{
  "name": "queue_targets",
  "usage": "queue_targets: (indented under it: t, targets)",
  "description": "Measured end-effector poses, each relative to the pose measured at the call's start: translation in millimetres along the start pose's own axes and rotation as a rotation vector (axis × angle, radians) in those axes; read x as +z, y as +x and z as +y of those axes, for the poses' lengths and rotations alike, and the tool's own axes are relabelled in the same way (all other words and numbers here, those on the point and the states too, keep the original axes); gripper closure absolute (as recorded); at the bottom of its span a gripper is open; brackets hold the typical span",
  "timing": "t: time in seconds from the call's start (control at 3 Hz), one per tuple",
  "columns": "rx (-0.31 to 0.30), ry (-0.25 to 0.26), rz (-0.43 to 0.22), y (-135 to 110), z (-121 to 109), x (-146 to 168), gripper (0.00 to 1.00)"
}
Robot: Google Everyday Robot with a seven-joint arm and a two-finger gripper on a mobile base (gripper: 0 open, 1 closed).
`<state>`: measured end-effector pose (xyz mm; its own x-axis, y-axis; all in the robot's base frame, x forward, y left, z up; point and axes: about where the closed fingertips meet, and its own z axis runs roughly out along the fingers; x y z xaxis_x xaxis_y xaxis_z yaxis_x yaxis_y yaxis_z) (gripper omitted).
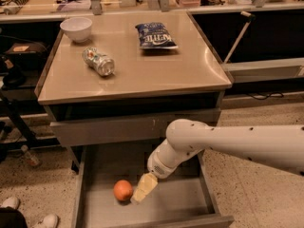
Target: Pick orange from middle drawer and place on counter
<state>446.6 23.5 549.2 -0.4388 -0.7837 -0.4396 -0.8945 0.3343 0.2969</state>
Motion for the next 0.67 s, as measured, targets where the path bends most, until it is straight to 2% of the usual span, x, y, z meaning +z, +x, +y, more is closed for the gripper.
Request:
queue_targets:
  t: [0.67]
  targets:
    - [0.031,-0.034,-0.058,-10.7,1.6,50.8,0.00]
